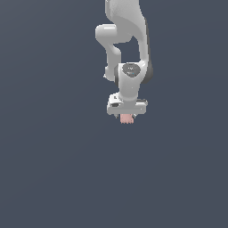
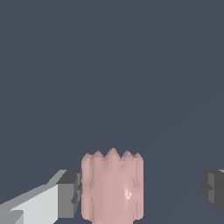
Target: Pick up the object and move it to a goal position.
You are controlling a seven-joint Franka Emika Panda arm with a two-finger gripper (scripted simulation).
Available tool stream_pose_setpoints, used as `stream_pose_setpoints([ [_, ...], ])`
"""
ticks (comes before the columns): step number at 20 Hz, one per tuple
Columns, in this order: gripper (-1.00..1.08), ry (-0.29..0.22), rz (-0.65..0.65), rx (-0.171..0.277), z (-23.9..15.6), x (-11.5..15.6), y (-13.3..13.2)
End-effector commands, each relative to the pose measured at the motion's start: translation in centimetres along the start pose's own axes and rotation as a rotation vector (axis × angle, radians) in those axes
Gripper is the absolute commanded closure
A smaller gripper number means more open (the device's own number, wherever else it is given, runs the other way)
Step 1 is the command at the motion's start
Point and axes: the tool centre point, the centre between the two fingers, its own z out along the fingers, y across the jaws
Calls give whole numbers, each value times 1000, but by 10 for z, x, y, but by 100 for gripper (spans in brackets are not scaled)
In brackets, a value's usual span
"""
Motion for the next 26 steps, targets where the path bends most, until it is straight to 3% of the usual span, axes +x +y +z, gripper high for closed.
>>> stream_pose_setpoints([
  [1,-92,-4,0,0,9,-16,-7],
  [10,-92,-13,0,1,24,-48,-19],
  [18,-92,-14,-1,1,29,-49,-19],
  [26,-92,-14,-1,1,60,-52,-19],
])
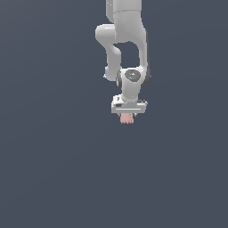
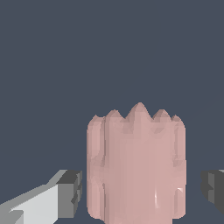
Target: Pick up the object and move it to a goal position.
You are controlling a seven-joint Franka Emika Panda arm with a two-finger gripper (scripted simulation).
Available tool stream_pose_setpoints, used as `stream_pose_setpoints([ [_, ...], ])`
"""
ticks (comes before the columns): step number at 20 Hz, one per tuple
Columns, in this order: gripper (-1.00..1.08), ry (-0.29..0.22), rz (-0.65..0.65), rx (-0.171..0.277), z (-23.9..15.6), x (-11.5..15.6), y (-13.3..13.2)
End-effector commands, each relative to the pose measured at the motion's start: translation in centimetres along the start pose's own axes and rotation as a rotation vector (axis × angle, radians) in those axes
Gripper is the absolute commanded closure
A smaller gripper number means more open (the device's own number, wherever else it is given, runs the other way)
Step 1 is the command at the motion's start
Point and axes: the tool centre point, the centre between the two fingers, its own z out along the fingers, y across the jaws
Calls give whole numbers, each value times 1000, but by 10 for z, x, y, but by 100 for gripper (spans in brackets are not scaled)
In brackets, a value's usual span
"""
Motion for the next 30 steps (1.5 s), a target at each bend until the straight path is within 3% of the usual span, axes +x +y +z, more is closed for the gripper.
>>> stream_pose_setpoints([
  [1,-92,0,0,0,11,-1,0],
  [8,-92,0,0,0,22,0,0],
  [9,108,0,0,0,22,0,0],
  [22,108,10,1,1,14,2,2],
  [30,108,9,1,1,-10,1,18],
])
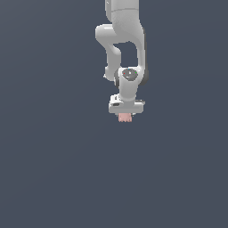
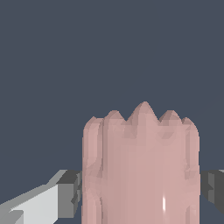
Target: Pick up the object and move it to a goal position.
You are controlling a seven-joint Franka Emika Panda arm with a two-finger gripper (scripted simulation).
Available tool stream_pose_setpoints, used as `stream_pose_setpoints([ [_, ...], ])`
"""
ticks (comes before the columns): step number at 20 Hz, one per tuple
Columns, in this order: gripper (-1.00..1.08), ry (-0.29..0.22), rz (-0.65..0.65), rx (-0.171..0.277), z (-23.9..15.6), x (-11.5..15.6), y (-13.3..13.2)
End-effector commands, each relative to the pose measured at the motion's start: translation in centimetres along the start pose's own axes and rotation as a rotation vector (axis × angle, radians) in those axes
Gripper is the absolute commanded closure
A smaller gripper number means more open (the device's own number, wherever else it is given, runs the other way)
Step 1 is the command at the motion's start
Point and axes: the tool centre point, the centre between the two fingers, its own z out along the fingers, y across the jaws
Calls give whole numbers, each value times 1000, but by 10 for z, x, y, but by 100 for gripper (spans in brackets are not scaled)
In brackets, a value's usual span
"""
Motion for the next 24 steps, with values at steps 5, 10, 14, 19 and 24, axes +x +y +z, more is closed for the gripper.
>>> stream_pose_setpoints([
  [5,108,0,0,0,-35,-1,24],
  [10,108,-1,0,1,-73,-2,50],
  [14,108,-2,0,2,-110,-4,75],
  [19,108,-3,0,3,-157,-5,107],
  [24,108,-4,0,4,-202,-5,138],
])
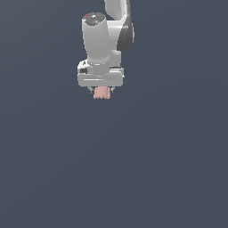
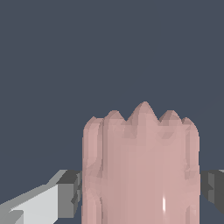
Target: Pick up the object and move it to a goal position.
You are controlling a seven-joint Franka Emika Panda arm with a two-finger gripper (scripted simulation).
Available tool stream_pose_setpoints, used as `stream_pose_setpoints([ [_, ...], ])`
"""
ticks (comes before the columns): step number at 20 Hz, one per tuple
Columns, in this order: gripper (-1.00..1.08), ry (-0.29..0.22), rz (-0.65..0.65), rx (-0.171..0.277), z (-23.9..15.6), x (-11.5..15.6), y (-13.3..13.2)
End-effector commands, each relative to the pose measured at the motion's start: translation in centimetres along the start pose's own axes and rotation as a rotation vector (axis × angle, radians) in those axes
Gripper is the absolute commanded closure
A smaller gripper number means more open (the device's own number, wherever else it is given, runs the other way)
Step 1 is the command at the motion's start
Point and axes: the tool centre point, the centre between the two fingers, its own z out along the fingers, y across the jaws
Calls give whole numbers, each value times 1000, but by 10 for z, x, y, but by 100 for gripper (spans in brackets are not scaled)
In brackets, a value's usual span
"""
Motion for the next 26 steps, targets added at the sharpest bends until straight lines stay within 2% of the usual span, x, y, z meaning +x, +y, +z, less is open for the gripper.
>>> stream_pose_setpoints([
  [1,108,-1,0,0,-23,-1,16],
  [15,108,-4,0,-2,-149,1,102],
  [26,108,-6,-1,-4,-199,5,136],
])
